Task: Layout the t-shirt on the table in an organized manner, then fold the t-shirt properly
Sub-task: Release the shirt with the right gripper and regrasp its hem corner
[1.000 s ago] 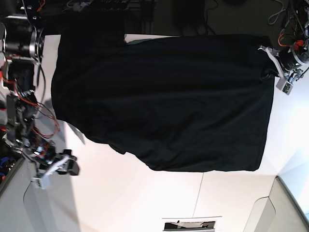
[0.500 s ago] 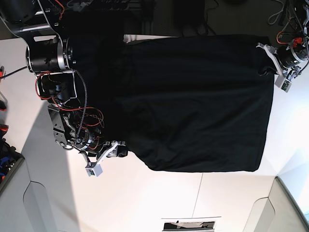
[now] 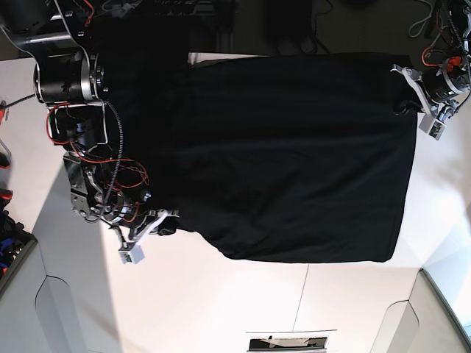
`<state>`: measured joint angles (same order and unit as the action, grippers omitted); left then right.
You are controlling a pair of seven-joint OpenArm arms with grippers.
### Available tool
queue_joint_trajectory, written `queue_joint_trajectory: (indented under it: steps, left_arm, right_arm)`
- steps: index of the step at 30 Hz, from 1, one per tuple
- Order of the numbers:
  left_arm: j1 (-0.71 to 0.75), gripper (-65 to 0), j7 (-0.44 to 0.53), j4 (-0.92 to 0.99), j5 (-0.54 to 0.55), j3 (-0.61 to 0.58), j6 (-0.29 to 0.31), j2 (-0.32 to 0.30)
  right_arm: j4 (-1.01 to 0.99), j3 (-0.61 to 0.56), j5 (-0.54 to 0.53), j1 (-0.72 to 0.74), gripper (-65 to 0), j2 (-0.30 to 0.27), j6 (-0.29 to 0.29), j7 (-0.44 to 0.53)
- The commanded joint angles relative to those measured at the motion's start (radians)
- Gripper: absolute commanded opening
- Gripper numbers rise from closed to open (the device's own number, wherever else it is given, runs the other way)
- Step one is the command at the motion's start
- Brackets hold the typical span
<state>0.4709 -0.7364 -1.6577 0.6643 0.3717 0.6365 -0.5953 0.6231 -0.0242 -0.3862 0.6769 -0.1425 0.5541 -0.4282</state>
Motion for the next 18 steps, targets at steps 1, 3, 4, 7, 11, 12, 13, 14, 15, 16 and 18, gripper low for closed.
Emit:
queue_joint_trajectory:
  steps: [1, 3, 4, 7, 11, 12, 13, 14, 15, 16, 18]
  left_arm:
    - [-0.003, -65.0, 0.018, -0.014, 0.012, 0.009, 0.004, -0.017]
    - [-0.002, -65.0, 0.018, -0.014, 0.013, 0.009, 0.004, -0.017]
    - [-0.002, -65.0, 0.019, -0.014, 0.013, 0.009, 0.004, -0.017]
    - [-0.002, -65.0, 0.019, -0.014, 0.013, 0.009, 0.004, -0.017]
    - [-0.002, -65.0, 0.019, -0.014, 0.013, 0.009, 0.004, -0.017]
    - [-0.002, -65.0, 0.019, -0.014, 0.013, 0.009, 0.004, -0.017]
    - [-0.002, -65.0, 0.019, -0.014, 0.013, 0.009, 0.004, -0.017]
    - [-0.002, -65.0, 0.018, -0.013, 0.013, 0.009, 0.004, -0.017]
    - [-0.002, -65.0, 0.018, -0.013, 0.013, 0.009, 0.004, -0.017]
    - [-0.002, -65.0, 0.018, -0.013, 0.013, 0.009, 0.004, -0.017]
    - [-0.002, -65.0, 0.018, -0.012, 0.013, 0.009, 0.004, -0.017]
  right_arm:
    - [0.045, 0.023, -0.014, 0.043, -65.0, -0.024, 0.003, 0.028]
    - [0.098, 0.058, -0.014, 0.042, -65.0, -0.045, 0.003, 0.027]
    - [0.122, 0.075, -0.014, 0.042, -65.0, -0.058, 0.003, 0.025]
    - [0.184, 0.113, -0.016, 0.045, -65.0, -0.097, 0.003, 0.011]
    - [0.219, 0.118, -0.025, 0.046, -65.0, -0.155, 0.003, 0.002]
    - [0.223, 0.118, -0.028, 0.046, -65.0, -0.167, 0.002, 0.002]
    - [0.225, 0.118, -0.035, 0.046, -65.0, -0.180, 0.001, 0.002]
    - [0.226, 0.118, -0.043, 0.046, -65.0, -0.192, 0.000, 0.003]
    - [0.226, 0.118, -0.044, 0.046, -65.0, -0.203, 0.000, 0.004]
    - [0.226, 0.119, -0.043, 0.046, -65.0, -0.212, 0.000, 0.006]
    - [0.226, 0.119, -0.039, 0.046, -65.0, -0.230, 0.000, 0.006]
